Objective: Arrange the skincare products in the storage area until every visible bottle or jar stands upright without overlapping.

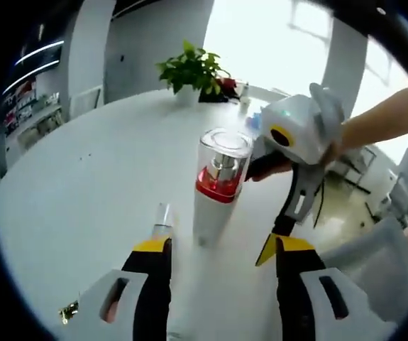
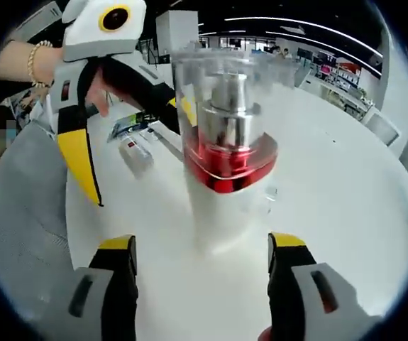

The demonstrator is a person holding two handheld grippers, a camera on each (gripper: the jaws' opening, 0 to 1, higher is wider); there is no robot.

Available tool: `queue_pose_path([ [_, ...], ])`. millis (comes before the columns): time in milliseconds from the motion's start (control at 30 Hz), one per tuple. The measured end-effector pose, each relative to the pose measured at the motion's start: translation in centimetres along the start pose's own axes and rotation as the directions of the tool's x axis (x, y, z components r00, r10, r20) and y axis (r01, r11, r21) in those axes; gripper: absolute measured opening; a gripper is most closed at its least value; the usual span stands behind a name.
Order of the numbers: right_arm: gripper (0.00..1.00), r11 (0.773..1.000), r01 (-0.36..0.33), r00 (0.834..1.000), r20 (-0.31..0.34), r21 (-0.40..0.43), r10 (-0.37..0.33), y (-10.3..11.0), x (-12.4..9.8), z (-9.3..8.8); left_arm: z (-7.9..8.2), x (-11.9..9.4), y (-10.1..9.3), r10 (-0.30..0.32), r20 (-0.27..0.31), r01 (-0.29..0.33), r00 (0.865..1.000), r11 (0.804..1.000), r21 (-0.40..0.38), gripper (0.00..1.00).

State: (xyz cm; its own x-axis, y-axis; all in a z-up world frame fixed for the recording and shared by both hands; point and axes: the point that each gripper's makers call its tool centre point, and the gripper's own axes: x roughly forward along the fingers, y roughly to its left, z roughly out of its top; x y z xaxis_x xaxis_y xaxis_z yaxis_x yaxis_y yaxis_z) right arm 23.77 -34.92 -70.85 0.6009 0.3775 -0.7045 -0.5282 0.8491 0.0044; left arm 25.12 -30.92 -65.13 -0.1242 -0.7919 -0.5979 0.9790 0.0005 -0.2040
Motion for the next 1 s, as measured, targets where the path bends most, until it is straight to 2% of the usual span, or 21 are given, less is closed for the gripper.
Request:
queue_pose_path([
  [133,0.89,0.999,0.033,0.999,-0.015,0.025,-0.032,0.6,-0.2,-0.2,-1.2,-1.3,0.2,0.032,-0.005,-0.032,0.999,0.999,-0.044,0.67],
  [300,0.92,0.995,0.059,0.998,0.012,0.075,-0.06,1.7,-0.9,0.4,-2.2,-2.9,0.7,0.074,0.011,-0.072,0.997,0.992,-0.108,0.75],
  [400,1.0,0.992,0.08,0.996,0.022,0.1,-0.083,2.4,-1.2,0.8,-3.0,-4.1,0.7,0.093,0.017,-0.09,0.996,0.986,-0.138,0.79],
  [567,1.0,0.981,0.082,0.993,0.064,0.174,-0.095,4.1,-1.7,1.6,-4.0,-6.2,0.6,0.125,0.029,-0.119,0.992,0.979,-0.164,0.85],
  [733,1.0,0.966,0.106,0.987,0.091,0.236,-0.131,5.6,-2.3,1.7,-5.2,-8.2,0.4,0.156,0.044,-0.143,0.987,0.964,-0.226,0.9],
  [1000,1.0,0.934,0.127,0.97,0.157,0.334,-0.188,7.8,-3.7,2.8,-8.3,-11.6,-0.3,0.218,0.055,-0.192,0.974,0.934,-0.301,0.97],
])
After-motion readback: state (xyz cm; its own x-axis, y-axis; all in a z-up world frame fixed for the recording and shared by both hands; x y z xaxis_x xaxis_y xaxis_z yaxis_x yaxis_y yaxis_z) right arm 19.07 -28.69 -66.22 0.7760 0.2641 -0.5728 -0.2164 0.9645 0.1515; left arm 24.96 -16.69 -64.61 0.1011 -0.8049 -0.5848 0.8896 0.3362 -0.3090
